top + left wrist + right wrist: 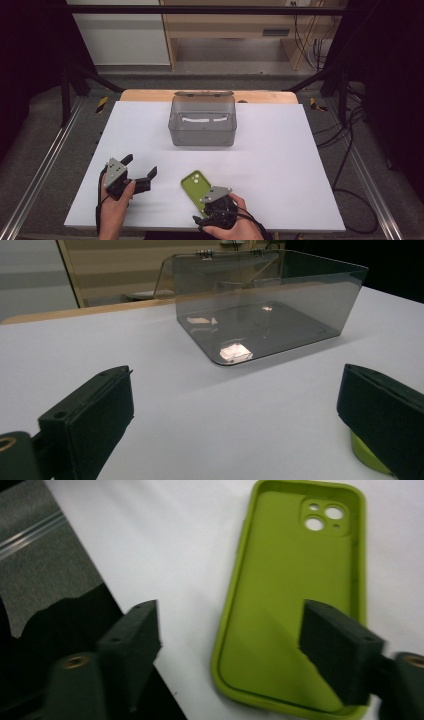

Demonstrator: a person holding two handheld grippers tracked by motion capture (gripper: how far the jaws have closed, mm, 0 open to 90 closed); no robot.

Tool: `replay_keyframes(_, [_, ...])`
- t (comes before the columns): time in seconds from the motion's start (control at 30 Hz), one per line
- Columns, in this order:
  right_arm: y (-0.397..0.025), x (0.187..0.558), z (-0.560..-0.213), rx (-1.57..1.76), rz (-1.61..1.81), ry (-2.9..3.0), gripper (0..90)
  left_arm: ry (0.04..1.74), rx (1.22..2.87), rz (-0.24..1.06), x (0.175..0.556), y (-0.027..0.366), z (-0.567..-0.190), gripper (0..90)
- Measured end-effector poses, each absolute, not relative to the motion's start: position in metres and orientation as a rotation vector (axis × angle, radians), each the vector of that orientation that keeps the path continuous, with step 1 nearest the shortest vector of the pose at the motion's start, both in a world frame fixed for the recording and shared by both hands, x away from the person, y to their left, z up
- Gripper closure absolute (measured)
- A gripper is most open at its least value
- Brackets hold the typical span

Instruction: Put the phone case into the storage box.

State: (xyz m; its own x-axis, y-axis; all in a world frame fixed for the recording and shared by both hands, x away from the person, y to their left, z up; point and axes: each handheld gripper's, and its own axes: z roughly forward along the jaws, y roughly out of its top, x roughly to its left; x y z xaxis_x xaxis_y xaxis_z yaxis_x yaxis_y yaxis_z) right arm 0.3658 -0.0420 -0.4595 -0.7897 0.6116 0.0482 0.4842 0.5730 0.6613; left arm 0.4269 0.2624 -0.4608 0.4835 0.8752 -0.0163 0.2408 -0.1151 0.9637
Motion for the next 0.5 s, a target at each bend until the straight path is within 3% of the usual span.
replay_keyframes(0.07, [-0.0396,0.3627,-0.4604,0.891,1.001,2.636,48.9,0.977,1.632,0.722,0.4269,0.2622,-0.4608,1.4])
replay_keyframes(0.23, [-0.0385,0.3641,-0.4646,0.9,0.978,2.639,67.8,0.975,1.635,0.723,0.4279,0.2622,-0.4607,1.5])
replay_keyframes(0.5, [-0.0363,0.3607,-0.4676,0.904,0.944,2.611,79.8,0.983,1.631,0.726,0.4277,0.2629,-0.4604,1.5])
